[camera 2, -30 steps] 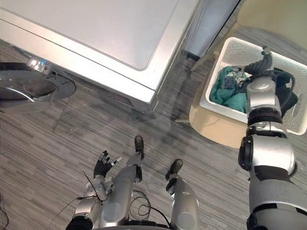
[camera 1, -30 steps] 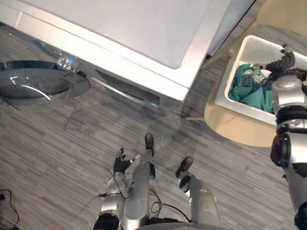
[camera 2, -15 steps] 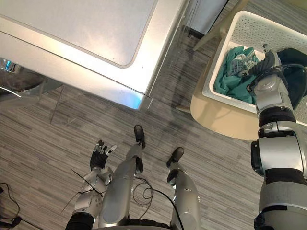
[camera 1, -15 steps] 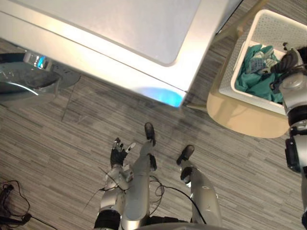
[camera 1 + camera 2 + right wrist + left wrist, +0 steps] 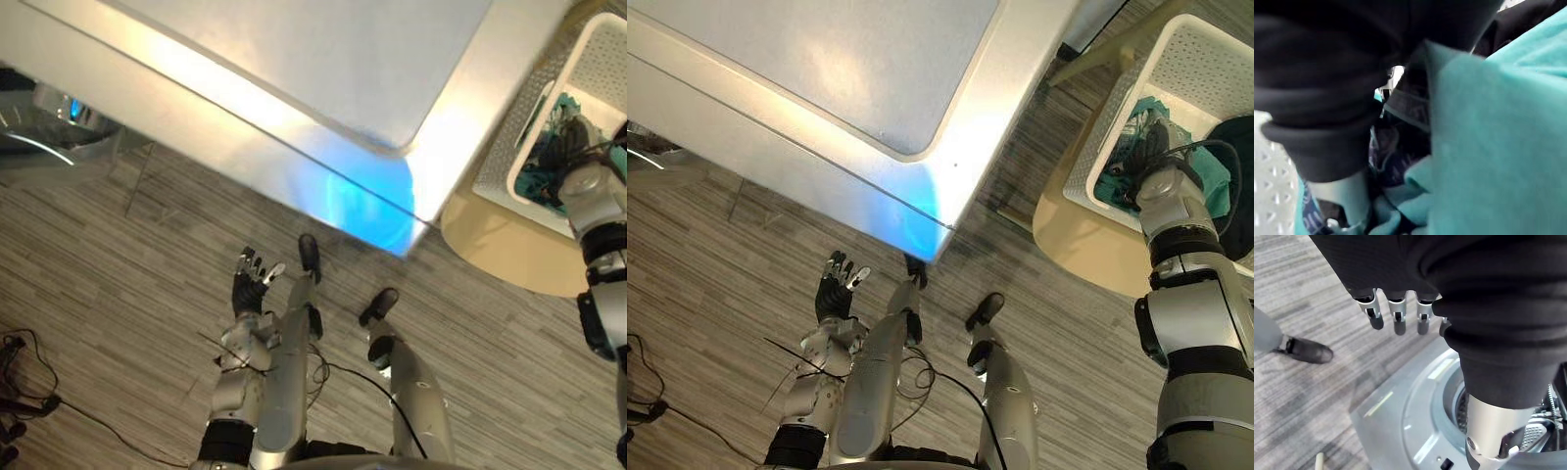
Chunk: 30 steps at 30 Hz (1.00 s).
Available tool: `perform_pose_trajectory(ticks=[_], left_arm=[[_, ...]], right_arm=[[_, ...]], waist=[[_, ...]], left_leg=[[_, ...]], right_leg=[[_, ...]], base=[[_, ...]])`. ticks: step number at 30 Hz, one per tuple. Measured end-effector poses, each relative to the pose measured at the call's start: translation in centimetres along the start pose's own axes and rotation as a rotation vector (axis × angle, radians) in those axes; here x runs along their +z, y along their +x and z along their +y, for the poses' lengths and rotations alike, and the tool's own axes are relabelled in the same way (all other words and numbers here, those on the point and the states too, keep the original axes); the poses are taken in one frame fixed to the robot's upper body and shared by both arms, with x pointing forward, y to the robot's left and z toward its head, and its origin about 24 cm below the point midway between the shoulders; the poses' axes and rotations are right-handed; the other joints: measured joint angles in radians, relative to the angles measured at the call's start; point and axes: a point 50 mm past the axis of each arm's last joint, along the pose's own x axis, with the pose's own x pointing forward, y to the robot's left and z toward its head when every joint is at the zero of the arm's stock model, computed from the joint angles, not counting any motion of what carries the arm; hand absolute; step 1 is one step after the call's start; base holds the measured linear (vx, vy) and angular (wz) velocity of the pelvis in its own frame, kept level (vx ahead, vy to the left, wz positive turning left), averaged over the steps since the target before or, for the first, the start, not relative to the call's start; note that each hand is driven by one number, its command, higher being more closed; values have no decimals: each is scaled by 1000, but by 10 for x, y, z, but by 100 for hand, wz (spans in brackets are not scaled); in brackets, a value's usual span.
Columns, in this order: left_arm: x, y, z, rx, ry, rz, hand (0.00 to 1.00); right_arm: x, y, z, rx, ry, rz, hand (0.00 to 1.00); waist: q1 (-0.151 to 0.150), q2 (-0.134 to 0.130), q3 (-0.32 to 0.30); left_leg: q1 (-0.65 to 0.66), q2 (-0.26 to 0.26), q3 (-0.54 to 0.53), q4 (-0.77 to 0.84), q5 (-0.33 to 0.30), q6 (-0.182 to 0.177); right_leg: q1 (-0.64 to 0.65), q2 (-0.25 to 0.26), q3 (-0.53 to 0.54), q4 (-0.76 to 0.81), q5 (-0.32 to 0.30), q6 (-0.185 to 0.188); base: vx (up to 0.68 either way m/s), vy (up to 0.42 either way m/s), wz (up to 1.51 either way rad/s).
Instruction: Pick up the laundry basket with both hands and put the clothes into the washing machine.
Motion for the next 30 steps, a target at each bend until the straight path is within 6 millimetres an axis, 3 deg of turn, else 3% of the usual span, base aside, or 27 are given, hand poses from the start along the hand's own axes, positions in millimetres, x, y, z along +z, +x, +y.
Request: perform_pose_trajectory(ticks=[4,8,11,14,15,16,17,19,21,23,26,30], left_arm=[[6,0,-7,-28,-25,-24,0],[4,0,-11,-27,-54,-19,0],[4,-1,-12,-27,-60,-18,0],[4,0,-13,-23,-68,-23,0],[6,0,-15,-28,-73,-29,0],[7,0,-16,-36,-74,-32,0],[8,0,-18,-44,-78,-37,0],[5,-1,-16,-37,-73,-21,0],[2,-3,-20,-62,-60,-9,0],[-3,-5,-28,-89,-57,17,0],[-10,-7,-25,-92,-50,46,0],[-16,-9,-28,-120,-23,74,0]], right_arm=[[-8,0,-12,-37,-11,12,100],[-7,0,-12,-52,30,6,100],[-6,-2,1,-36,52,7,100],[-5,-6,20,-7,114,4,100],[-5,-8,21,-20,129,-13,100],[-5,-8,18,-46,159,-12,100],[-2,-8,10,-91,203,-18,100],[8,-10,12,-117,249,-56,100],[0,-12,15,-139,309,-13,100],[-12,-16,1,-248,404,17,100],[-12,-22,-28,-411,515,-10,100],[-16,-27,-35,-479,555,-12,100]], waist=[[11,0,0],[13,0,0],[14,0,0],[15,3,1],[14,2,0],[7,-2,0],[0,4,1],[-1,4,1],[-20,5,0],[-42,7,-2],[-45,8,-4],[-47,7,-28]], left_leg=[[-10,12,9,0,0,0],[-9,23,26,1,1,1],[9,36,45,6,15,21],[55,72,50,17,14,22],[68,79,51,27,14,22],[68,70,53,46,12,19],[70,75,52,65,5,12],[100,111,62,76,6,12],[160,125,63,76,6,12],[234,128,62,76,6,12],[275,119,61,76,6,12],[322,93,47,75,6,11]], right_leg=[[-11,10,-1,2,0,0],[-12,18,-1,6,0,0],[-12,16,0,54,0,-1],[-59,-7,1,223,-26,-6],[-47,-12,-1,113,-29,-5],[-21,-29,0,-19,46,-17],[-10,-33,3,-57,100,-23],[12,-4,9,-51,101,-27],[65,6,2,-36,100,-29],[127,2,-3,-5,99,-30],[157,-14,-3,23,97,-29],[216,-38,-5,34,77,-18]], base=[[20,-13,-3],[17,-13,-1],[51,-25,-1],[58,-63,-8],[2,-130,13],[-10,-188,30],[-17,-167,13],[42,-186,-27],[85,-95,-10],[75,46,10],[40,91,10],[12,85,28]])
